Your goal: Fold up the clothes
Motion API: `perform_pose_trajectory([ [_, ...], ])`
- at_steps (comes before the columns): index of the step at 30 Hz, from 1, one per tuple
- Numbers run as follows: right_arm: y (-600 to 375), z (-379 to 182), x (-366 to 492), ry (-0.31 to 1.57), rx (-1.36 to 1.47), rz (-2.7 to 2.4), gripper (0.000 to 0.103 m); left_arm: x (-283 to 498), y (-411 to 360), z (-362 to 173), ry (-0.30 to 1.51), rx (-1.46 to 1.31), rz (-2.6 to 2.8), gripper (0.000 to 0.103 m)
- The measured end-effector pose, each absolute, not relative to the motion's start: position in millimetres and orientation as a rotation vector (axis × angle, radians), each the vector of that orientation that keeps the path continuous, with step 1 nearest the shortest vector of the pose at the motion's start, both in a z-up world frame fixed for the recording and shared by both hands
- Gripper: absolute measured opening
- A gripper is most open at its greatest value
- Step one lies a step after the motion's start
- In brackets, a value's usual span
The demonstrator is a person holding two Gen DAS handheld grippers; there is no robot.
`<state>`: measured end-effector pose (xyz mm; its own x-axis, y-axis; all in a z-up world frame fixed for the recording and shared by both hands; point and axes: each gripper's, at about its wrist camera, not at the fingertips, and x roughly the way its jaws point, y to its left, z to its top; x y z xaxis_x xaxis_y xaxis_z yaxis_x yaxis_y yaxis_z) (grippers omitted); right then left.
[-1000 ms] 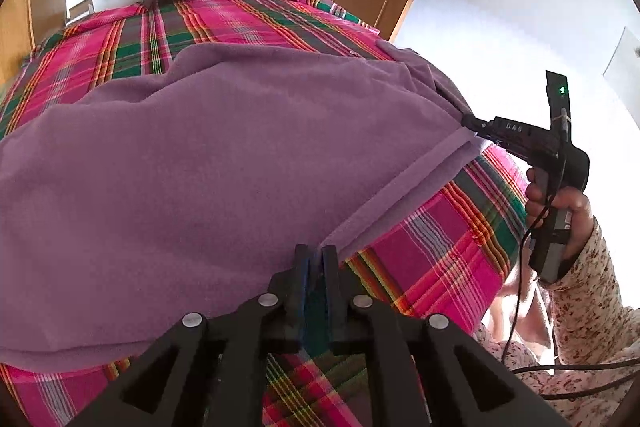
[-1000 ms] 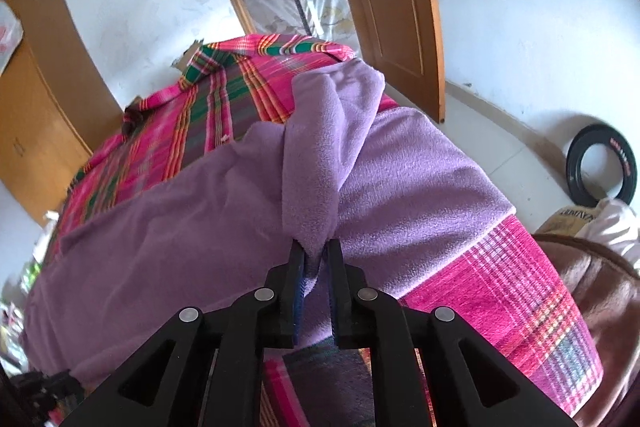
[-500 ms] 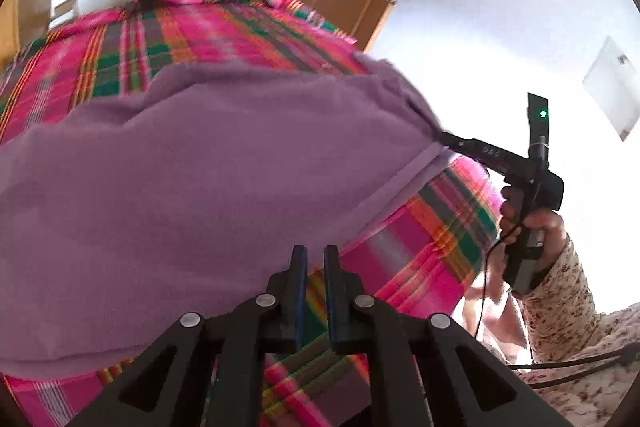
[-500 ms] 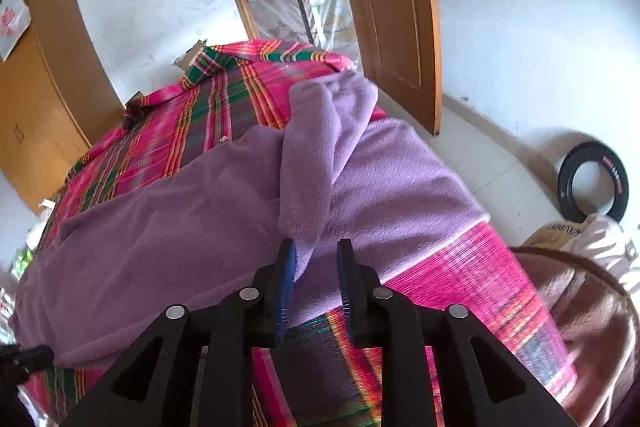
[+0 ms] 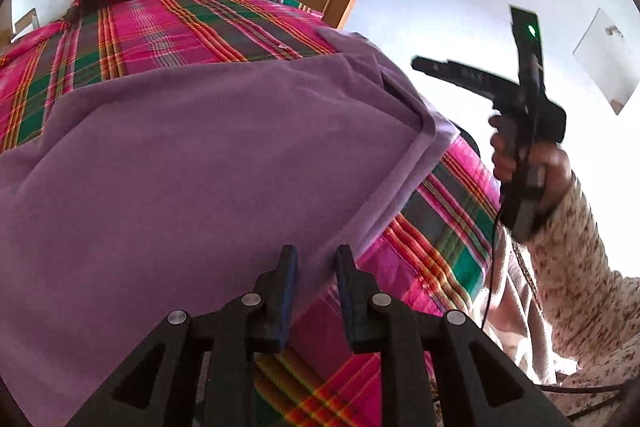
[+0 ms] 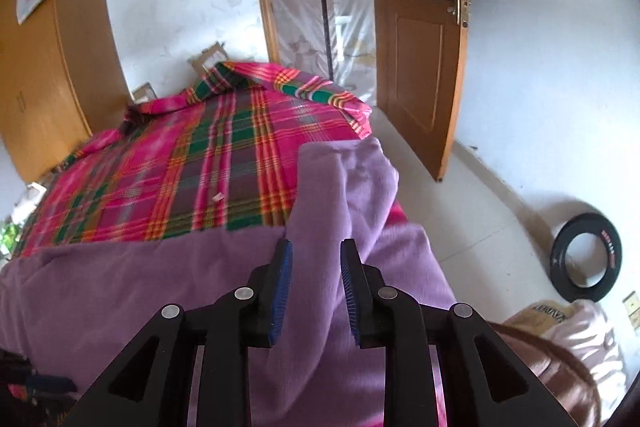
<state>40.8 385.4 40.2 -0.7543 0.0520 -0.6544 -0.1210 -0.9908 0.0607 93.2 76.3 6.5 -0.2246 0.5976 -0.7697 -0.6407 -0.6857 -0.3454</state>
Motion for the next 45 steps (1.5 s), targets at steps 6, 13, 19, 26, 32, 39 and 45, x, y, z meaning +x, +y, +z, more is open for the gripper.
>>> perform_pose_trajectory([
  [6,375.9,34.6,-16.1,0.034,-1.155,2.868,0.029,84.1,86.3,3.6,0.055,-1.223,1.964,0.02],
  [13,374.5,12.4,-71.7,-0.052,-1.339,2.787,0.031,76.0,86.5,0.4,0.017,-1.227,1.937,0.02],
  [19,382.0,4.3,-95.0,-0.099,-1.409,2.7,0.031,70.9,85.7,-1.6,-0.015,-1.226,1.918,0.02],
  [26,383.0,4.6,-107.1,-0.134,-1.437,2.663,0.031,70.1,87.1,-2.0,-0.024,-1.224,1.907,0.02],
  [32,385.0,2.6,-114.4,-0.097,-1.423,2.659,0.013,68.4,80.9,-2.3,-0.056,-1.222,1.895,0.021],
  [39,400.6,11.5,-103.5,-0.024,-1.328,2.653,0.004,69.1,84.7,-1.4,-0.045,-1.219,1.916,0.021],
  [45,427.6,33.6,-78.0,0.096,-1.221,2.677,0.004,74.2,90.2,1.2,0.0,-1.205,1.96,0.021],
])
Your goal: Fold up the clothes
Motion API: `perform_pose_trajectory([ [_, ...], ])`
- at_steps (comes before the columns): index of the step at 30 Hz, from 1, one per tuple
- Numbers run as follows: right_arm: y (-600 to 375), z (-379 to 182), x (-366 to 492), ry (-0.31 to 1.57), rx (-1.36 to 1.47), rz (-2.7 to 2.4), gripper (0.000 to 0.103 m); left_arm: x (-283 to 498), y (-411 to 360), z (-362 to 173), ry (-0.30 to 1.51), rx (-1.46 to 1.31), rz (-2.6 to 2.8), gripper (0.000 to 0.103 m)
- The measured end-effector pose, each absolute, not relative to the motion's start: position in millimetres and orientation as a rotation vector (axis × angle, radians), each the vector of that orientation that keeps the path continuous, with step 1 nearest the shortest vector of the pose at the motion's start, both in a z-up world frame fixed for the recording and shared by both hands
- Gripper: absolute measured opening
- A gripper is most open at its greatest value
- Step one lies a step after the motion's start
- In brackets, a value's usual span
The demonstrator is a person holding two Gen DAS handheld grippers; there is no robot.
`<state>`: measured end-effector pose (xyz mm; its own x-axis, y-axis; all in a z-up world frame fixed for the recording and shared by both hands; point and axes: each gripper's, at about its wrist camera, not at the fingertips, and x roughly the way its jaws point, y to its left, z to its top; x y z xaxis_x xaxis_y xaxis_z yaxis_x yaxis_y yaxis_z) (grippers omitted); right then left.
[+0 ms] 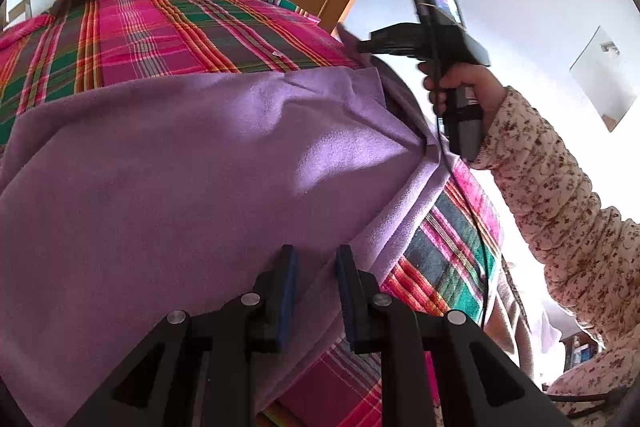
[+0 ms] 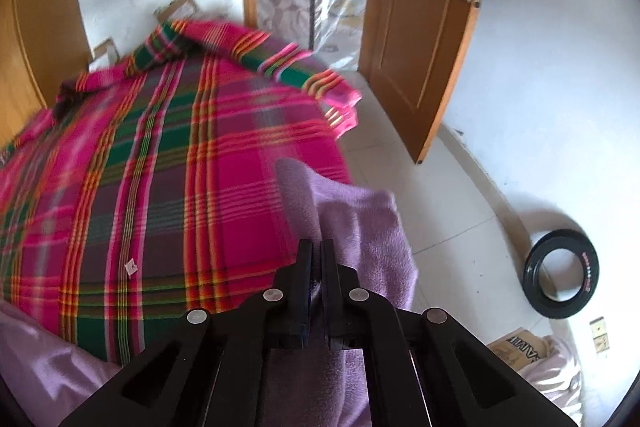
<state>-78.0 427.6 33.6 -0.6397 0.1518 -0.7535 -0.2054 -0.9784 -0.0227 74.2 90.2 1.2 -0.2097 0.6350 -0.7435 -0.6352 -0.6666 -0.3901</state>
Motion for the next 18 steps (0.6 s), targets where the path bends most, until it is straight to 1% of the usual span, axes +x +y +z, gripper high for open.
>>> perform_pose_trajectory([
  [5,457.8,46.3,-48.2,0.21,-1.119,2.666,0.004,77.8,96.9,3.4,0.043,-1.201,1.984,0.021],
  [10,488.1,47.4,-20.5,0.326,-1.062,2.646,0.004,81.2,105.1,5.8,0.084,-1.204,1.994,0.021],
  [18,530.9,28.6,20.7,0.548,-1.01,2.591,0.004,89.7,124.7,7.2,0.153,-1.193,1.999,0.021],
])
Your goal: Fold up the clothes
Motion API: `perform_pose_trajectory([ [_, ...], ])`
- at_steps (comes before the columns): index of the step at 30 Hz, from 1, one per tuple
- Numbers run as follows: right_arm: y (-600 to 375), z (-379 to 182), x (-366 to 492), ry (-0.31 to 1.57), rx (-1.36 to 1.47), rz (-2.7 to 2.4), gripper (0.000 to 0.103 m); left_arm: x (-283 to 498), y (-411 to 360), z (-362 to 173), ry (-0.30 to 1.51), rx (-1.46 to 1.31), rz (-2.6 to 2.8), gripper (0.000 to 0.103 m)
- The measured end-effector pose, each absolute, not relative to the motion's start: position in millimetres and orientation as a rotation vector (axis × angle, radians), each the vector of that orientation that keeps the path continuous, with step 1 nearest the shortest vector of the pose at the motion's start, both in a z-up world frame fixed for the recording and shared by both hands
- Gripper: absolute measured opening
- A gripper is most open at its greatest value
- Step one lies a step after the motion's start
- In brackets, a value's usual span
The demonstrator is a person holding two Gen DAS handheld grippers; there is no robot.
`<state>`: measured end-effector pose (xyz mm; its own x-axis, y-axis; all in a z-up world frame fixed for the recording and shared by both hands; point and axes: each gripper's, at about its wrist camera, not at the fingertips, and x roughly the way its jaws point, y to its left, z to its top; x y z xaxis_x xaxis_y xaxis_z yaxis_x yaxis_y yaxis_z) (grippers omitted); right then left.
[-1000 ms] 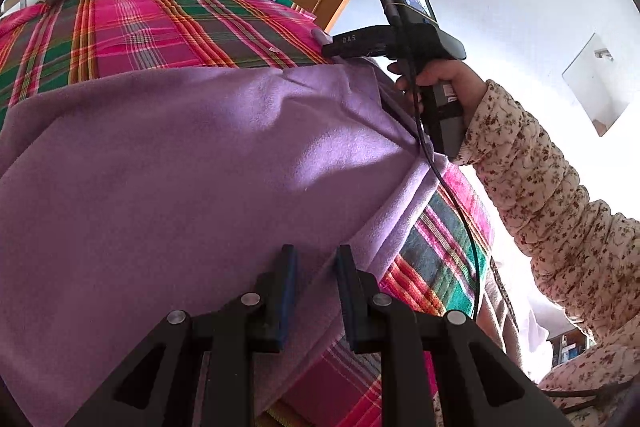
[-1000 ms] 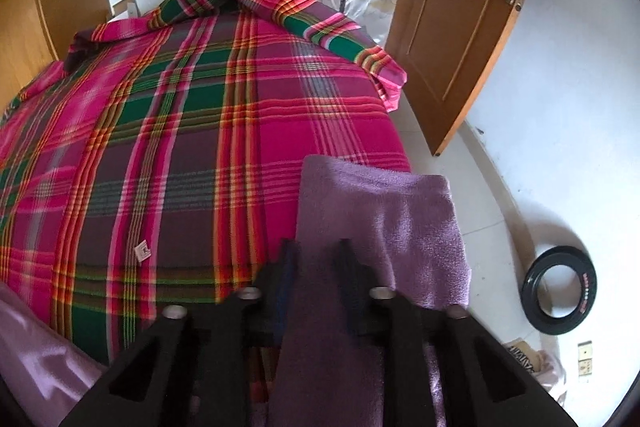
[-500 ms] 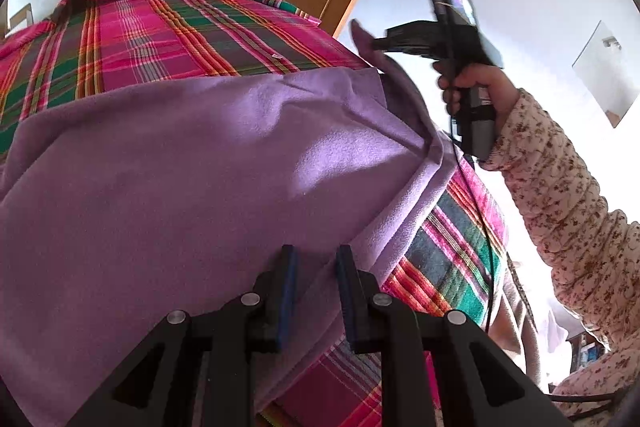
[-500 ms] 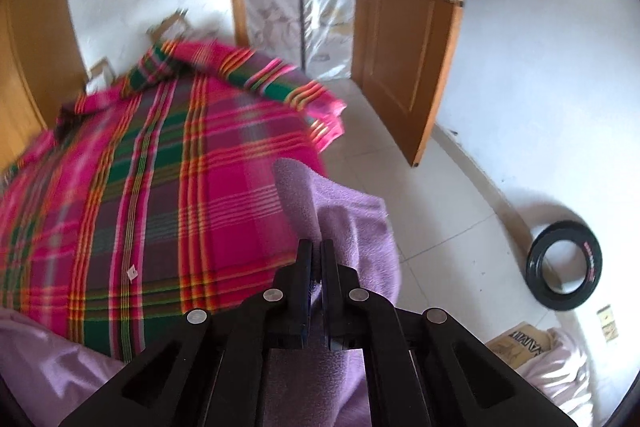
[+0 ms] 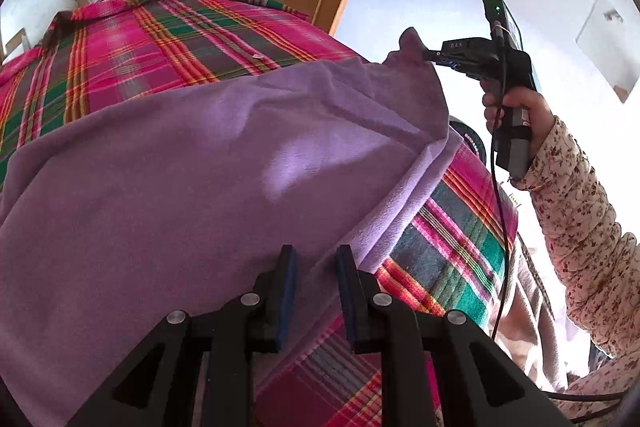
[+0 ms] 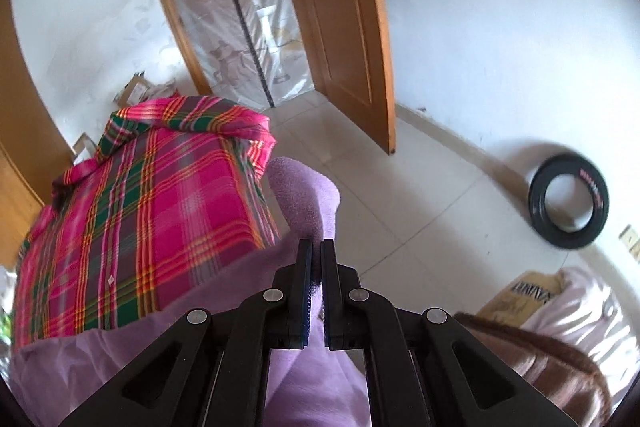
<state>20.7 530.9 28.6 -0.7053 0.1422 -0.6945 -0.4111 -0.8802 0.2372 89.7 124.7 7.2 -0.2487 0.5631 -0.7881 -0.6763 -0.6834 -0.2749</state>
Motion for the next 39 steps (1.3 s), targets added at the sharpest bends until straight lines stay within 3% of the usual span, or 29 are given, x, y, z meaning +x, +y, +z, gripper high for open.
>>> perform_pose_trajectory([
  [7,555.9,9.6,51.2,0.755,-0.974,2.537,0.004,95.5,138.0,8.1,0.229,-1.177,2.014,0.021],
  [21,576.5,6.1,79.3,0.914,-0.873,2.492,0.004,105.3,153.0,3.9,0.353,-1.113,2.062,0.021],
  [25,581.2,6.4,89.9,0.943,-0.847,2.479,0.004,108.0,155.2,5.3,0.35,-1.076,2.05,0.004],
  [33,585.9,17.2,95.2,0.942,-0.815,2.487,0.004,112.7,152.0,19.9,0.293,-1.05,2.03,0.003],
  [39,593.5,-7.0,98.9,1.004,-0.875,2.421,0.004,115.7,156.0,11.1,0.327,-1.077,2.015,0.003],
])
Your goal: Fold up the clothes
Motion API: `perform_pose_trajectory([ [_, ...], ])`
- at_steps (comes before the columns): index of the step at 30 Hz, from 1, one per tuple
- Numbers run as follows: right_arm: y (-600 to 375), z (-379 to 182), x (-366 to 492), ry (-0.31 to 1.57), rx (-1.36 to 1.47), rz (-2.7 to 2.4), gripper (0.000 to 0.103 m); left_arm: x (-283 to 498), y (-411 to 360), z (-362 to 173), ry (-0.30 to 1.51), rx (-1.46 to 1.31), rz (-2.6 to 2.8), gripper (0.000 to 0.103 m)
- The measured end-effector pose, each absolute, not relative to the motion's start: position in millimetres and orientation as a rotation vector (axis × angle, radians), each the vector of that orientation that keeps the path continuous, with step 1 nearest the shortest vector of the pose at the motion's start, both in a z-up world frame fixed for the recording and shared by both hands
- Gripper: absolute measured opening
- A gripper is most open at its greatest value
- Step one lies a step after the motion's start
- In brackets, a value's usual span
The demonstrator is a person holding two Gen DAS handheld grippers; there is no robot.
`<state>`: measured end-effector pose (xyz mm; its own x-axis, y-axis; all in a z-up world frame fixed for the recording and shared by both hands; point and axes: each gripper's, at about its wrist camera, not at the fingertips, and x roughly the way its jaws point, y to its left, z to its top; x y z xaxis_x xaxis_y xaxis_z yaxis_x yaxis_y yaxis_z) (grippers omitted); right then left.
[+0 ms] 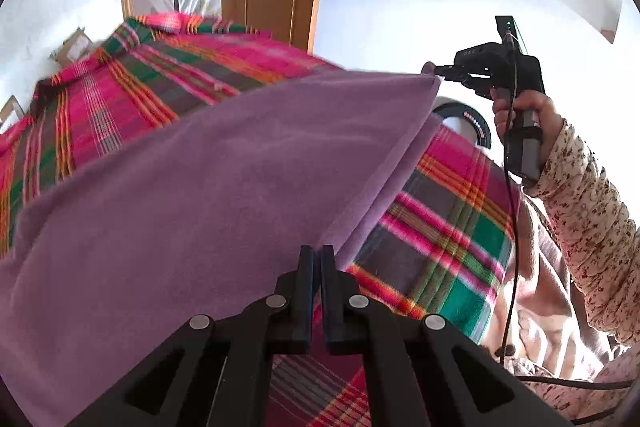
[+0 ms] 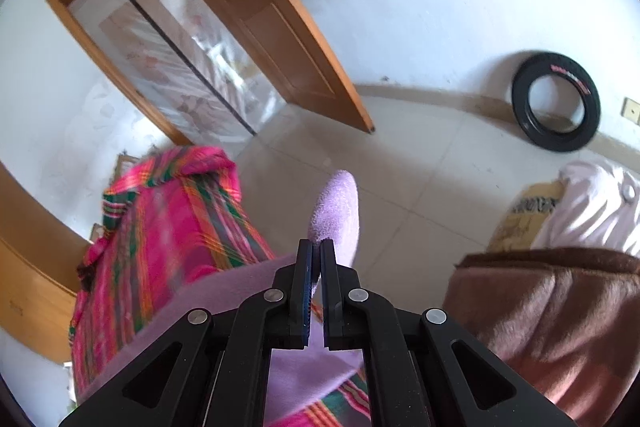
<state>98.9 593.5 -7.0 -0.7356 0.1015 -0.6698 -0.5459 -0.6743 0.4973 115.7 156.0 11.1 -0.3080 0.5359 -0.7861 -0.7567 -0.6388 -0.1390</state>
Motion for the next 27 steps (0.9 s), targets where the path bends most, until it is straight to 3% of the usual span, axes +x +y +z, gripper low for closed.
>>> perform_pose_trajectory([
  [8,607.5,-28.1,116.1,1.088,-0.906,2.292,0.002,114.0,152.7,5.8,0.271,-1.12,1.993,0.003],
  [13,593.1,-18.7,120.4,1.007,-0.93,2.347,0.003,118.6,150.1,4.4,0.268,-1.12,1.985,0.003],
  [20,509.0,9.5,103.9,0.624,-1.035,2.662,0.006,122.6,149.5,3.4,0.259,-1.13,1.97,0.004],
  [27,452.9,2.6,102.1,0.391,-1.152,2.74,0.008,119.9,139.9,1.5,0.191,-1.166,1.968,0.004],
])
